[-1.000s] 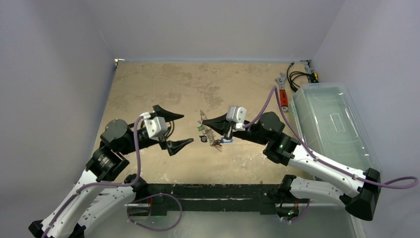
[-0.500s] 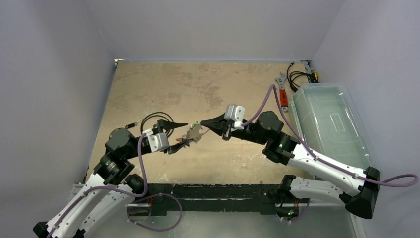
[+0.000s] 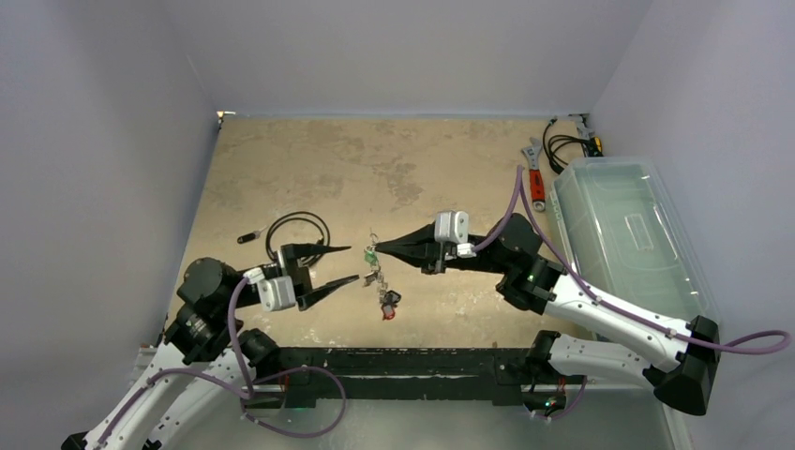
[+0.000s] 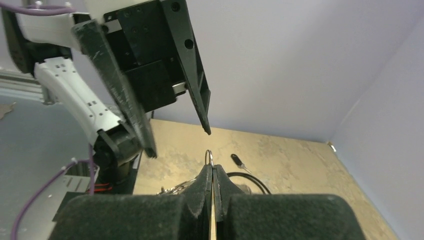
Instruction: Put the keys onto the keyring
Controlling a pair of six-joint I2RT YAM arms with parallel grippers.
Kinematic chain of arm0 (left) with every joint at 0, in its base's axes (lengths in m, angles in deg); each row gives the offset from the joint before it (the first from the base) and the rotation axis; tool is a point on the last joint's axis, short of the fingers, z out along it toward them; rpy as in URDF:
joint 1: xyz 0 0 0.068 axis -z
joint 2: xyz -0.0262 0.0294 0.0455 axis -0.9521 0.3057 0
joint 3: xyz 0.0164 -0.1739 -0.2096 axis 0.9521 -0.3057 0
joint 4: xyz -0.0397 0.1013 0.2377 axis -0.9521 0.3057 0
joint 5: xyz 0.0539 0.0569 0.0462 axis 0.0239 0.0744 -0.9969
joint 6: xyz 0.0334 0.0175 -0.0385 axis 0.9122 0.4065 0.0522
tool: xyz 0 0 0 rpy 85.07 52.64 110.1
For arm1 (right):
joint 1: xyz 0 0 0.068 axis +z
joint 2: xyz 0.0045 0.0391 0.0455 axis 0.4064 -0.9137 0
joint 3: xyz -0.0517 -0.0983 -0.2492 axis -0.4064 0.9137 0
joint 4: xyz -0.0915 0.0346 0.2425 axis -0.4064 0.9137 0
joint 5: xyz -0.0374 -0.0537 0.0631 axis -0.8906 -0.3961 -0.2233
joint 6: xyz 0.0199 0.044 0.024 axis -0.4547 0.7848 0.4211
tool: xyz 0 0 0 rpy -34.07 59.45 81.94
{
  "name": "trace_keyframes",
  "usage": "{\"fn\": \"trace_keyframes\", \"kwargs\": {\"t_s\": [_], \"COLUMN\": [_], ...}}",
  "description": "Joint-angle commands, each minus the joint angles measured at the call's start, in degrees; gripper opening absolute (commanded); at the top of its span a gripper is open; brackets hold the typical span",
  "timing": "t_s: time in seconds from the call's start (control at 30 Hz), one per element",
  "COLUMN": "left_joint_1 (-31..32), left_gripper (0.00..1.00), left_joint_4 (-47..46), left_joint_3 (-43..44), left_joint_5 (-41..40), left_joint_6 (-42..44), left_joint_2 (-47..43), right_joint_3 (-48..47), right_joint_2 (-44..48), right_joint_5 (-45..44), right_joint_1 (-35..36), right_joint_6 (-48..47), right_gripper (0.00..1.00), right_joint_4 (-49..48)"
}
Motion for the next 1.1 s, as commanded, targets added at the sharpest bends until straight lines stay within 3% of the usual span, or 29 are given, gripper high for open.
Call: {"fn": "trace_keyframes", "kwargs": {"t_s": [0.0,0.1,0.37,0.73,1.07], "left_joint_1": [0.25,0.29,0.21,0.17,0.18], "left_gripper": [0.43,0.38,0.39,0.45,0.26], "left_joint_4": [-4.14,-4.47,-8.97,-14.13,-14.34], "left_joint_3": [1.73,1.65,-0.61,-3.50,-3.77], "left_joint_5": [3.72,5.44,6.26,10.07,9.77], "left_joint_6": [-0.94,-2.06,-5.64,-10.87,-10.81], "left_joint_2": [1.14,3.86,5.04,6.44,7.42], "right_joint_3": [-0.57,-0.93,-1.67,-1.00,-1.30], "right_joint_2": [0.96,0.59,-0.43,-0.62,-1.38], "right_joint_5": [5.84,7.30,10.55,5.53,6.52], "right_joint_1": [0.02,0.02,0.01,0.02,0.00], "right_joint_6": [1.21,1.66,3.30,4.20,5.95], "right_gripper": [0.00,0.00,0.00,0.00,0.00], "right_joint_4": [-6.31,-7.05,-9.35,-13.27,-14.97]}}
